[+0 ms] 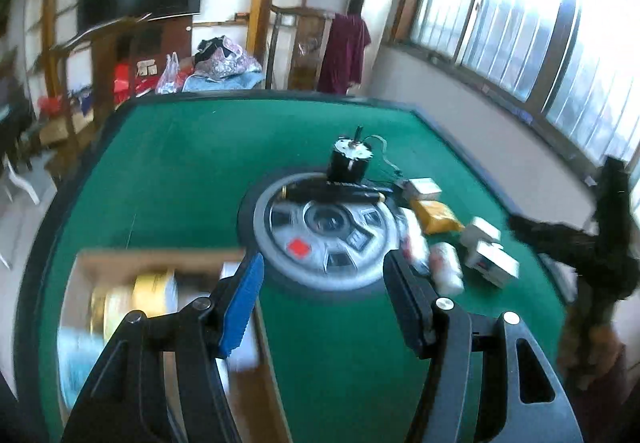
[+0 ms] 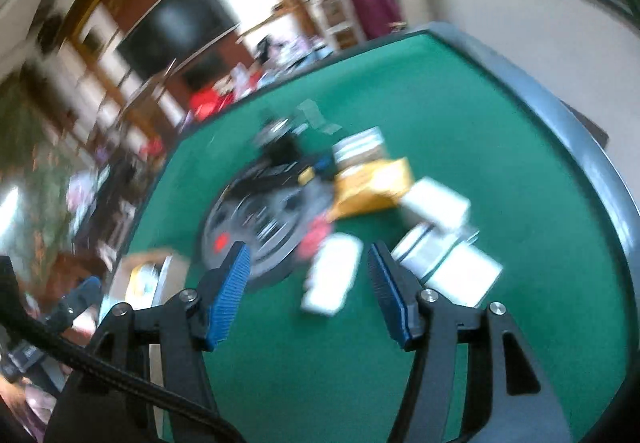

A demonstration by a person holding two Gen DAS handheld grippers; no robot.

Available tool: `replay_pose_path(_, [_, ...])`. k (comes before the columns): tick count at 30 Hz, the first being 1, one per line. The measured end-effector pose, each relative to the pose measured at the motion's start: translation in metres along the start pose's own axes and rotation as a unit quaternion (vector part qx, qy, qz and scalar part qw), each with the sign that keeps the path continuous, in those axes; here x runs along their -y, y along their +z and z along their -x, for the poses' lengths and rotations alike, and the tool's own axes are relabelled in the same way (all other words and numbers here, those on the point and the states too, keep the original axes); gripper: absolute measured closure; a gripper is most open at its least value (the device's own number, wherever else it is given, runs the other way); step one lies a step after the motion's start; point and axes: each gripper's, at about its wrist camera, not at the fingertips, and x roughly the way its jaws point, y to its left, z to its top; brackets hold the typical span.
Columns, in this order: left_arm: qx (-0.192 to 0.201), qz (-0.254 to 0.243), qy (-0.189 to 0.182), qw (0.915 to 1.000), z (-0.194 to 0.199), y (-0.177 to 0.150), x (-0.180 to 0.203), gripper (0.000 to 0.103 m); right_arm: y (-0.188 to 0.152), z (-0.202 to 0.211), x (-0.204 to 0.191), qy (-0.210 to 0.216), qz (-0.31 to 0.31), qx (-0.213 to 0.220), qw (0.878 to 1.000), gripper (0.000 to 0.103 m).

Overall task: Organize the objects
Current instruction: 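Move both tools back over the items on the table, then grasp the yellow-capped black marker on the grey disc with the left tool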

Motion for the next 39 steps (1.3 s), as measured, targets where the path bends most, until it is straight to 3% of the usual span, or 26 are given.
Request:
replay_pose_path(4, [-0.045,-0.009,-0.012,0.9989,-0.061,0.044,0.013,0.047,0.022,-0.008,0.034,0.001,-0.044,0.018,0.999,0.044])
replay_pose_path(9, [-0.055,-0.089,0.005,0.9945,-0.129,0.075,0.039,0.047,0.024,-0.024,0.067,0.006,-0.076,0.014,0.997,0.043])
replay_pose_path(14, [-0.073,-0.152,0.011,0.9857,-0.182,0.082,0.051,0.047,0.021,-0.033,0.090,0.036,-0.125,-0.015,0.991,0.043])
replay_pose_path(20, [-0.103,-0.140,-0.006,0.9847,-0.221,0.072,0.049,0.046,0.019,-0.036,0.080,0.036,-0.098,-0.020,0.994,0.043])
replay_pose_path(22, [-0.104,-0.121,-0.026,0.9868,-0.221,0.072,0.046,0.046,0.016,-0.040,0.077,0.033,-0.090,-0.028,0.995,0.043])
replay_pose_path(24, [-0.143,-0.100,-0.055,0.9831,-0.221,0.069,0.046,0.046,0.015,-0.041,0.075,0.028,-0.084,-0.031,0.996,0.043])
replay_pose_path(27, [-0.155,-0.154,-0.024,0.9757,-0.209,0.052,0.064,0.049,0.013,-0.041,0.077,0.026,-0.087,-0.032,0.995,0.043])
replay_pose_path(29, [-0.163,-0.170,-0.023,0.9717,-0.194,0.037,0.074,0.057,0.013,-0.040,0.079,0.024,-0.088,-0.031,0.995,0.043])
replay_pose_path(32, [-0.179,-0.160,-0.059,0.9690,-0.167,0.015,0.083,0.076,0.013,-0.041,0.081,0.019,-0.089,-0.033,0.995,0.043])
replay_pose_path(36, [-0.202,-0.148,-0.071,0.9655,-0.133,-0.015,0.090,0.078,0.014,-0.040,0.080,0.018,-0.086,-0.037,0.995,0.043])
replay_pose_path(39, [-0.199,-0.113,-0.089,0.9694,-0.112,-0.026,0.084,0.078,0.015,-0.037,0.080,0.017,-0.082,-0.031,0.996,0.043])
